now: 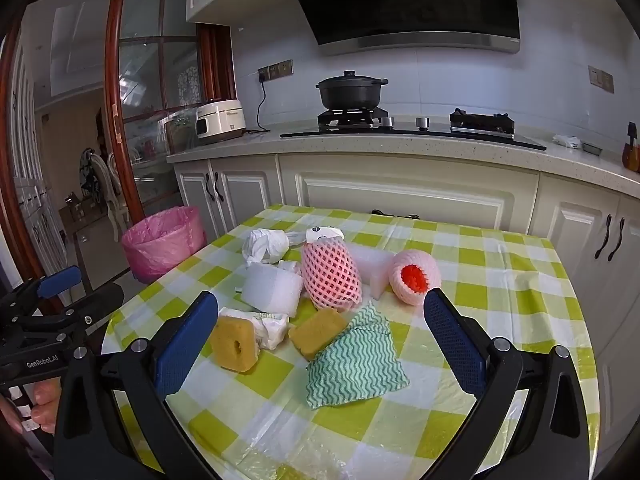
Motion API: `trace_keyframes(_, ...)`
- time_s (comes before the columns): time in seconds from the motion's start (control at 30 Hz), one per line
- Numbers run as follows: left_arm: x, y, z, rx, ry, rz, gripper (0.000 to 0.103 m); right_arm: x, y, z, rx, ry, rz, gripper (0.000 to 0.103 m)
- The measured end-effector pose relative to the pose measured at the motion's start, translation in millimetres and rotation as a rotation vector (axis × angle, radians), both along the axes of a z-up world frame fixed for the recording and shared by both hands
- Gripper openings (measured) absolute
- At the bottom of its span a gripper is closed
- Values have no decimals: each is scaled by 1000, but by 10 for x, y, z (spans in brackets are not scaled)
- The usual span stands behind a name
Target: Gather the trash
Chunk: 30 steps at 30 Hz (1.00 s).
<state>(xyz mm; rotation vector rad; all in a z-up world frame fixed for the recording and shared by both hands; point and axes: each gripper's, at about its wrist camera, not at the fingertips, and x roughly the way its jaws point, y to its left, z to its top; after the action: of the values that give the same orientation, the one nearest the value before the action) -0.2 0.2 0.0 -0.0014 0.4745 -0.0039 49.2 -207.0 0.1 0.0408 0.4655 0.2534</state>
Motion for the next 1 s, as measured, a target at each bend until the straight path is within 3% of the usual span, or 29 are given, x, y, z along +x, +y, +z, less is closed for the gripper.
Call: trace_keyframes(1.0,-31,-39,72,-20,0,-10,99,-13,20,-23,-8,4,3,96)
